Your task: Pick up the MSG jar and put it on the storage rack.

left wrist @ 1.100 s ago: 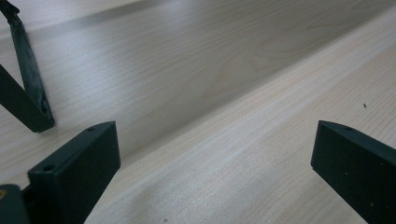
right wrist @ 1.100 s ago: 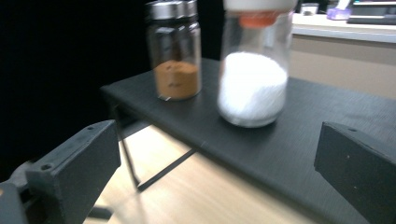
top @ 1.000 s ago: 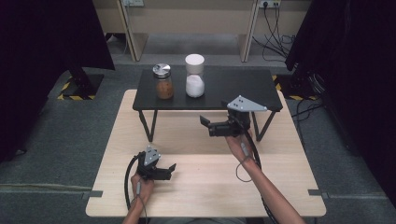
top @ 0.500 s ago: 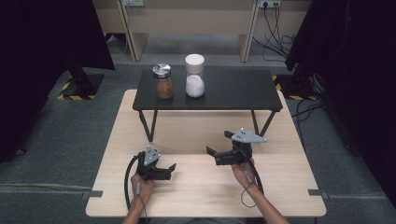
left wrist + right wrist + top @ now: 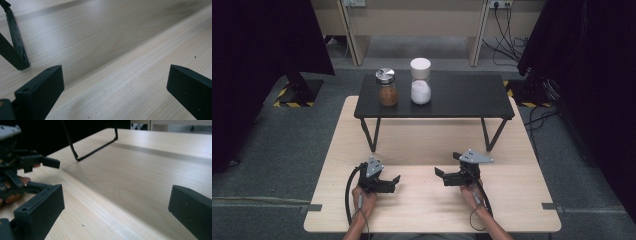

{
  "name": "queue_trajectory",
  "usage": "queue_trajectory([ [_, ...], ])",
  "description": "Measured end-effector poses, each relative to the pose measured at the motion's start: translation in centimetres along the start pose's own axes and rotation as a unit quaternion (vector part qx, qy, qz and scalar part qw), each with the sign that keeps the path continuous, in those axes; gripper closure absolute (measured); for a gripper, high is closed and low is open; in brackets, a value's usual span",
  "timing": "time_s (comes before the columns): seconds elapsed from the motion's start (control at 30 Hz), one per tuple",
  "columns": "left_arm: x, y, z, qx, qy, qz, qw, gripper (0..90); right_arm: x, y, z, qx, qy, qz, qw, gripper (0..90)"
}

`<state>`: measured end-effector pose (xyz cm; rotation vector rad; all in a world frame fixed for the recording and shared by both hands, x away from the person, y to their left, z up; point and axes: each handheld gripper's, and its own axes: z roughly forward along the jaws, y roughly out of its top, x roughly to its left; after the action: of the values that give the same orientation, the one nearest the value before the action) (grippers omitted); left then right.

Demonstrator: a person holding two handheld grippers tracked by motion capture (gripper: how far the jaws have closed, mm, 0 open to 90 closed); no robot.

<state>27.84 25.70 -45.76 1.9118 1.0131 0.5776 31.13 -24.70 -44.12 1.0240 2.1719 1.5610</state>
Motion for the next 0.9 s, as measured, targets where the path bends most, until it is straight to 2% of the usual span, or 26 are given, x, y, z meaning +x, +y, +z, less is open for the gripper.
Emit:
queue_trajectory([
  [0.2, 0.1, 0.0, 0.0, -0.001, -0.003, 0.001, 1.0, 0.5, 0.2, -0.6, 0.7, 0.011, -0.004, -0.013, 0.9998, 0.4],
  [0.33, 0.1, 0.0, 0.0, -0.001, -0.005, 0.0, 1.0, 0.5, 0.1, -0.9, 1.1, 0.016, -0.009, -0.011, 0.9998, 0.5],
  [0.57, 0.4, -0.2, 0.0, -0.005, -0.01, -0.007, 0.9999, 0.6, -0.1, -1.2, 1.2, 0.015, -0.02, 0.002, 0.9997, 0.6],
  [0.73, 0.5, -0.2, 0.0, -0.006, -0.01, -0.008, 0.9999, 0.7, 0.0, -1.1, 1.5, 0.032, -0.031, 0.011, 0.999, 0.6],
  [0.9, 0.5, -0.2, 0.0, -0.006, -0.01, -0.009, 0.9999, 0.7, 0.6, -1.1, 1.7, 0.038, -0.04, -0.003, 0.9985, 0.6],
])
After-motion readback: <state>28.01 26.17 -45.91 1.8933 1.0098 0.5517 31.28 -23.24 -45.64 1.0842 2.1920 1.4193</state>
